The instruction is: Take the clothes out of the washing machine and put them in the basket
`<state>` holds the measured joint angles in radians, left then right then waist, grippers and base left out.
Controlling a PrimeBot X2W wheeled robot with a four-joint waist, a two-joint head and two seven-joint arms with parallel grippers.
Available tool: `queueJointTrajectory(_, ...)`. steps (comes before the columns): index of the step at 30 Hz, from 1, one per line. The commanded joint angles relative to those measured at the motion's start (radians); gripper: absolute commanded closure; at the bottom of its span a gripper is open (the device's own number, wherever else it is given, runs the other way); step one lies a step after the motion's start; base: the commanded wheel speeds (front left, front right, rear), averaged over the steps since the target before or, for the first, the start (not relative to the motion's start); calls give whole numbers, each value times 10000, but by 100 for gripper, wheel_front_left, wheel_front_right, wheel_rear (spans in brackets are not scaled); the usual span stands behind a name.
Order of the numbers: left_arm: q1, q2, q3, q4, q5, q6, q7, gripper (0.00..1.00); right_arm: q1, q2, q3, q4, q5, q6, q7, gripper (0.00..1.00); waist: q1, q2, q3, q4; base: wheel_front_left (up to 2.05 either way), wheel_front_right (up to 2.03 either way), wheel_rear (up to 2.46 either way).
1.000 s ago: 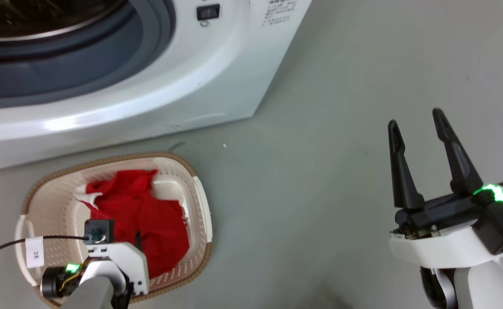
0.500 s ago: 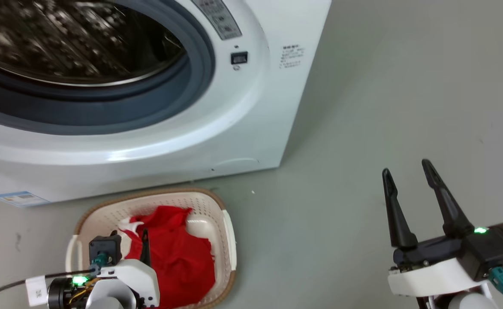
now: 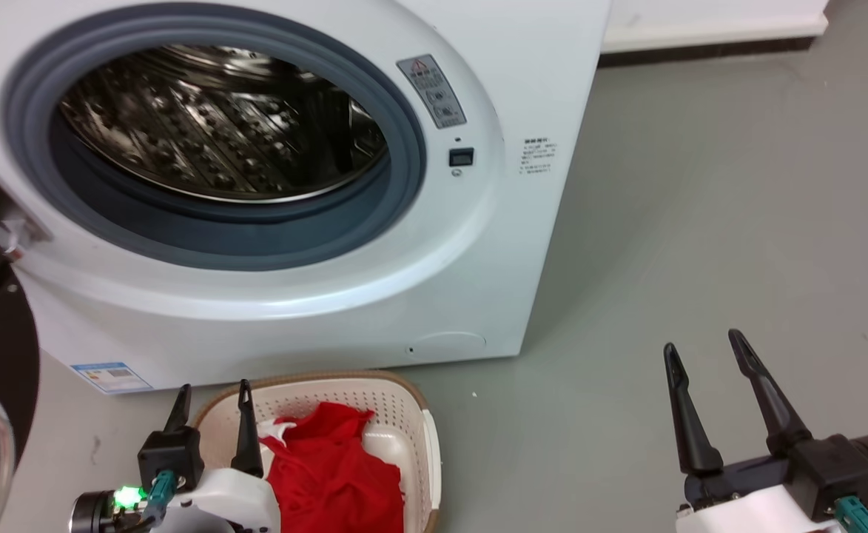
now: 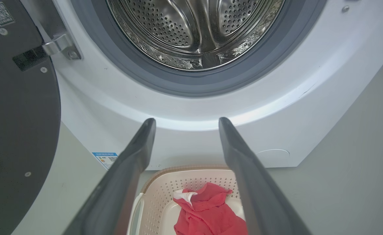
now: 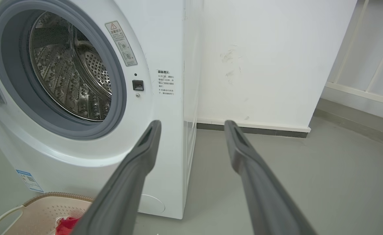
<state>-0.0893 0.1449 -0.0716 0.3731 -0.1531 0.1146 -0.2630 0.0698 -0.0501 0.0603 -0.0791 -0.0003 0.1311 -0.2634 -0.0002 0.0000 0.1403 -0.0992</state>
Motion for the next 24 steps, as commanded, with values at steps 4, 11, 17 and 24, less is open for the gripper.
queueJointTrajectory(4,634,-301,449,-1014,421,-80,-25,0,339,-1,-50,26,-37,-7,-19,0,2,0,-541,291,0,0,0)
queueJointTrajectory(11,1385,-655,798,-2448,870,-233,-25,0,631,-2,-154,84,58,-7,-19,0,2,0,-1001,474,0,0,0)
queueJointTrajectory(17,1913,-809,753,-3165,1104,-327,-25,0,808,-4,-331,77,216,-7,-19,0,2,0,-1210,511,0,0,0)
queueJointTrajectory(24,2260,-886,663,-3437,1256,-269,-25,0,1013,-2,-534,129,473,-7,-19,0,2,0,-1428,492,0,0,0)
